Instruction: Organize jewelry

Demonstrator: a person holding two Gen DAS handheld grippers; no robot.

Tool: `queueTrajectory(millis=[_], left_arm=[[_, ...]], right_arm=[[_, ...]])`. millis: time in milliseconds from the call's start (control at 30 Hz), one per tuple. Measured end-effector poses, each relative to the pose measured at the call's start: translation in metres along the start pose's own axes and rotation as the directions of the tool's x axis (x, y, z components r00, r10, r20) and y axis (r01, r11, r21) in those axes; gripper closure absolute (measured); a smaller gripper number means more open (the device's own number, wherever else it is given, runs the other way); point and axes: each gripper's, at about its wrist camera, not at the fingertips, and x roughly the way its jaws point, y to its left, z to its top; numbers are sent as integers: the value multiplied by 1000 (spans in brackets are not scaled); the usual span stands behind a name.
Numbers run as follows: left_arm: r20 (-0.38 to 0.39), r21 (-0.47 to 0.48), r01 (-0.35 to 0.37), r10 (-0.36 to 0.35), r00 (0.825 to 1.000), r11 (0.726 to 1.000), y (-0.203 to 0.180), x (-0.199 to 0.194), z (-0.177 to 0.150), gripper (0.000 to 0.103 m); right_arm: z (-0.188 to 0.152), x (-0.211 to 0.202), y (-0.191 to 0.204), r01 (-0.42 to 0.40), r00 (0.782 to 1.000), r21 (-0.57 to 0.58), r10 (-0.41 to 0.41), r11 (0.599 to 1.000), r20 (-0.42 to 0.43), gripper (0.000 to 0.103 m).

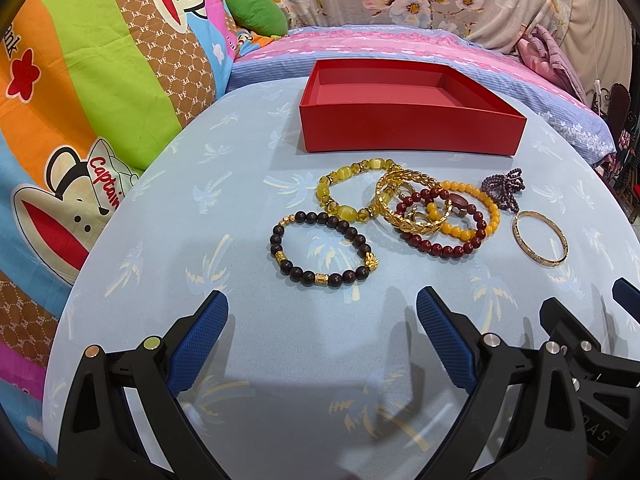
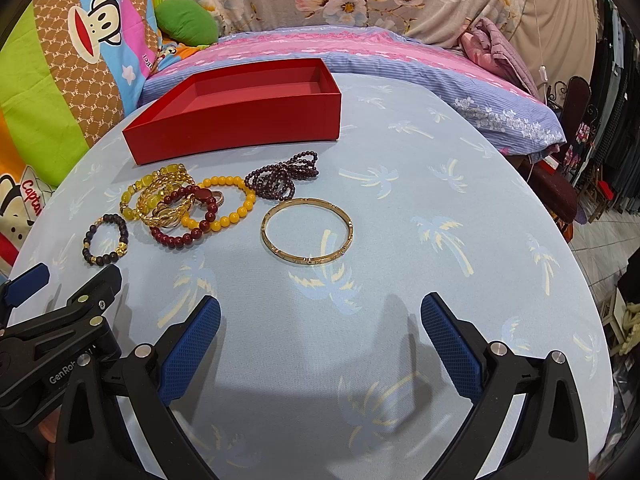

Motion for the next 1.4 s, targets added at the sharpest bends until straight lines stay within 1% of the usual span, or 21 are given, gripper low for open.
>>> queueTrajectory(millis=[1233,1400], left_arm=[[2,0,0,0,1000,1000,0,0,0,12],[2,-28,11,-11,1000,1000,8,-3,2,12]], right_arm=[[0,0,0,-1,1000,0,1,1000,0,6],[-1,0,-1,-4,1000,4,4,1000,0,6]])
